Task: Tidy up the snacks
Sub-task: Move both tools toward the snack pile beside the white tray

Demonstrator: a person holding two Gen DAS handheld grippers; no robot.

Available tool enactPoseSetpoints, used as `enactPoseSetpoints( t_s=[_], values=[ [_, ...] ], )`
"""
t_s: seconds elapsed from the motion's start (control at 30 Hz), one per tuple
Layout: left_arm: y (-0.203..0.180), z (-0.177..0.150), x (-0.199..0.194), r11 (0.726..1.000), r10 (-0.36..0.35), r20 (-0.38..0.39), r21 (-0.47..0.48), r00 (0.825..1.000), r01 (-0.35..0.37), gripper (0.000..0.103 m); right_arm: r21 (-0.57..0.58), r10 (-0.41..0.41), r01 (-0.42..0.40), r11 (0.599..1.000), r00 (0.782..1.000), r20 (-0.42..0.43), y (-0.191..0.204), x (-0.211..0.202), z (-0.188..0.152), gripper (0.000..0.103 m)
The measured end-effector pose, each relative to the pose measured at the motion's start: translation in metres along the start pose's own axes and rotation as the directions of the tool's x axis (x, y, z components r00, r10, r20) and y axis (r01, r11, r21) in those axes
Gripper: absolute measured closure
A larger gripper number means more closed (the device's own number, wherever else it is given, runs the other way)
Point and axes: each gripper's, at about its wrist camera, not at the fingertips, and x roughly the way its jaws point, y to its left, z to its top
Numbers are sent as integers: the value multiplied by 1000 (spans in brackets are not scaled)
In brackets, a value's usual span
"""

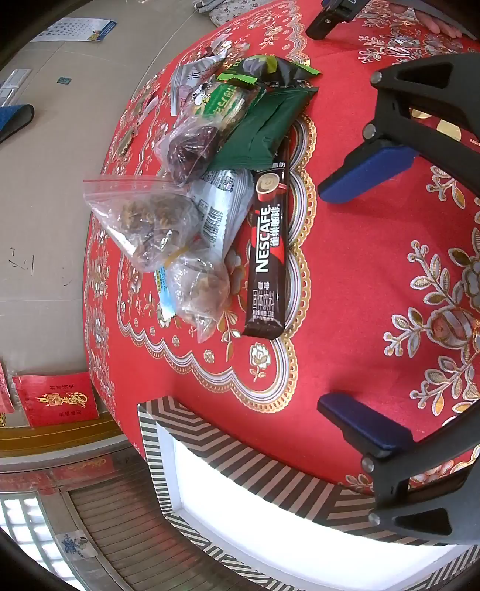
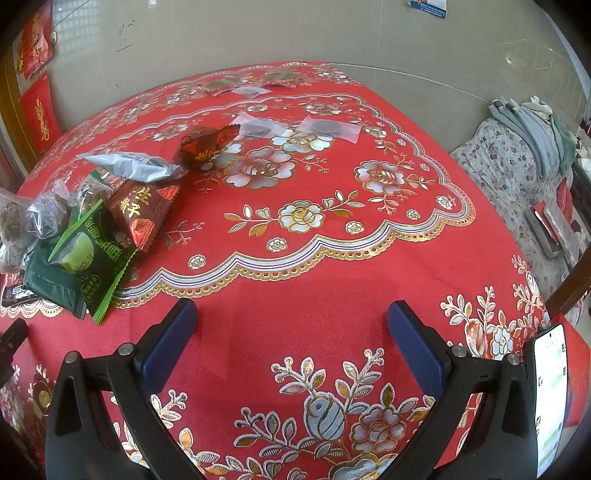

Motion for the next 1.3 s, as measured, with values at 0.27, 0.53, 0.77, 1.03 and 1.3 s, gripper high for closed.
enactPoseSetpoints(
  t_s=[0.27, 0.53, 0.77, 1.03, 1.3],
  values=[
    [0, 0, 0, 1000, 0, 0, 0, 1000, 0, 0, 0, 0, 0, 1000, 1000, 1, 0, 0, 0, 0],
    [0, 0, 0, 1000, 4, 0, 1, 1000, -4, 0, 0, 0, 0, 1000, 1000, 1, 0, 0, 0, 0],
    [0, -1, 0, 1000, -6, -12, 17, 1000, 6, 0, 0, 1, -1, 1000, 1000, 1, 0, 0, -1, 0],
    [-1, 1, -4, 998, -22, -35, 60, 999, 24, 0, -29, -7, 7, 1000, 1000, 7, 4, -5, 1, 0],
    [4, 14, -42, 997, -31, 65, 75, 997, 26, 0, -71, 68, -62, 996, 994, 86, 20, -52, 9, 0]
  ],
)
